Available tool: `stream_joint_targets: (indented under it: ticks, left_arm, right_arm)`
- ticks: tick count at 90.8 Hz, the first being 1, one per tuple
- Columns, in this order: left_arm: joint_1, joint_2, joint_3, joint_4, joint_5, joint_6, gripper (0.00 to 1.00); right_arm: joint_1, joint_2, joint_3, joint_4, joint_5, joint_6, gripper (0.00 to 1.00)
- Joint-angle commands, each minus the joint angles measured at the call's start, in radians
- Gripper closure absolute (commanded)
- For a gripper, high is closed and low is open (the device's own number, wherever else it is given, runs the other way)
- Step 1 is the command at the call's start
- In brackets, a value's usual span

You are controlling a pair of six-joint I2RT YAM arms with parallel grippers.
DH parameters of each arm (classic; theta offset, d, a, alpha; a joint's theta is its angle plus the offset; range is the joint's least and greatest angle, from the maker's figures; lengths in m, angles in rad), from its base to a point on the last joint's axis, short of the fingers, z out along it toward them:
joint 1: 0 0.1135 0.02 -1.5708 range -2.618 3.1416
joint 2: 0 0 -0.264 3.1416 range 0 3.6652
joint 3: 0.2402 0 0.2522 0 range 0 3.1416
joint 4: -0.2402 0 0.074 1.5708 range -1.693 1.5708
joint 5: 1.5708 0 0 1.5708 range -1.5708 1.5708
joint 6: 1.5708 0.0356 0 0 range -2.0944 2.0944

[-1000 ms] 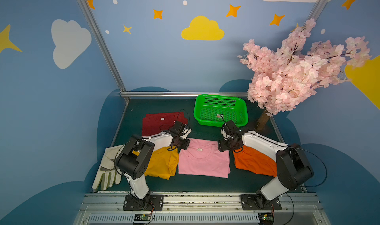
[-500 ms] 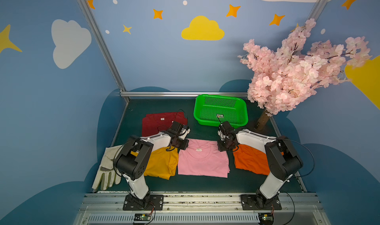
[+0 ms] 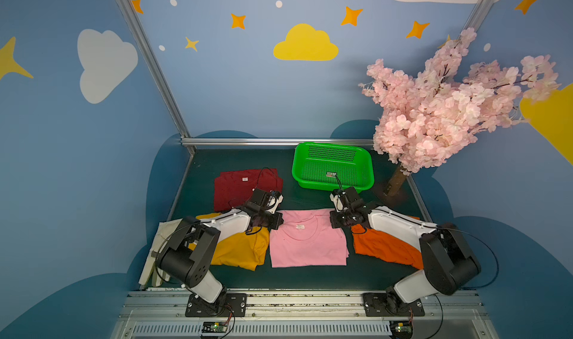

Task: Put the folded t-shirts into the basket
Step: Pick up the T-shirt from the center of the board.

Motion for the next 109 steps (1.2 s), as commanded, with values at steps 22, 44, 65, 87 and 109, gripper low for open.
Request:
stream_joint_targets:
  ticks: [22, 44, 65, 87, 109]
  left_arm:
    - [-0.030, -0.309, -0.011, 0.111, -0.034, -0.131, 0.98]
    - [-0.071, -0.293, 0.211, 0.076, -0.151, -0.101, 0.98]
    - [-0.091, -0.090, 0.465, 0.122, -0.215, -0.066, 0.98]
    - [-0.088, 0.175, 0.731, 0.190, -0.214, -0.037, 0.98]
    - [-0.089, 0.398, 1.019, 0.091, -0.184, -0.009, 0.98]
  right_arm:
    - [0.003, -0.270, 0.074, -0.029, 0.098, -0.056, 1.00]
    - [0.003, -0.330, 0.174, -0.024, 0.314, -0.110, 1.00]
    - [-0.001, -0.256, 0.240, 0.128, 0.539, -0.261, 1.00]
    - [-0.024, -0.037, 0.411, 0.222, 0.727, -0.431, 1.00]
    - [-0.091, 0.144, 0.553, 0.238, 0.726, -0.490, 1.00]
